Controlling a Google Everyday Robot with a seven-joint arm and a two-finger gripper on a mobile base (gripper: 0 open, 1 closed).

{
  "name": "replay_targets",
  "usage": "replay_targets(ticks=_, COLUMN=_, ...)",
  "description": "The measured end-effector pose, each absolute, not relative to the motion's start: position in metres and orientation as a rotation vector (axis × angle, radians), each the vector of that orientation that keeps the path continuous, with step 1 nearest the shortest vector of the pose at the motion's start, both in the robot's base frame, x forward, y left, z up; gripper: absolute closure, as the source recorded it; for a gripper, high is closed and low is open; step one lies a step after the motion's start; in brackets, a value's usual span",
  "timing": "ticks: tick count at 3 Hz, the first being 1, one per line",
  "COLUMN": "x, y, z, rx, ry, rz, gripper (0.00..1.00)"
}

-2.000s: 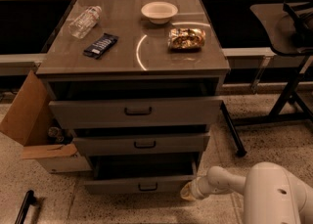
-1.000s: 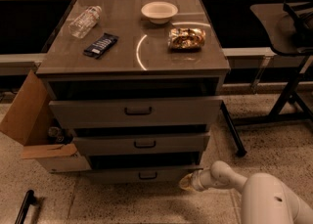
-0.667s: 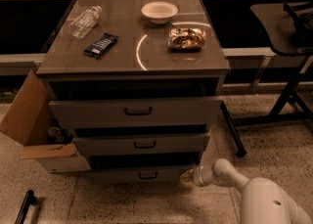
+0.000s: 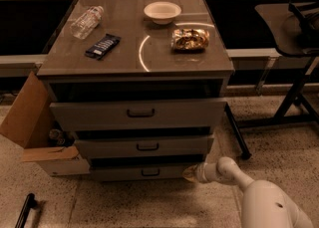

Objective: Close bottom drawer

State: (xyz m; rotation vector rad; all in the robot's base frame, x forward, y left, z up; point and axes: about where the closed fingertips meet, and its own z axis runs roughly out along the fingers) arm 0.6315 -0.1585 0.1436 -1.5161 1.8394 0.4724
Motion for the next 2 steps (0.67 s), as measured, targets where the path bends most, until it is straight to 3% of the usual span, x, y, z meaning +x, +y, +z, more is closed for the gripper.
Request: replay_targets(ticks=2, x=0.597, y=-0.156, z=0.157, rx=-1.618, ry=1.784, rz=0.514, gripper=1.0)
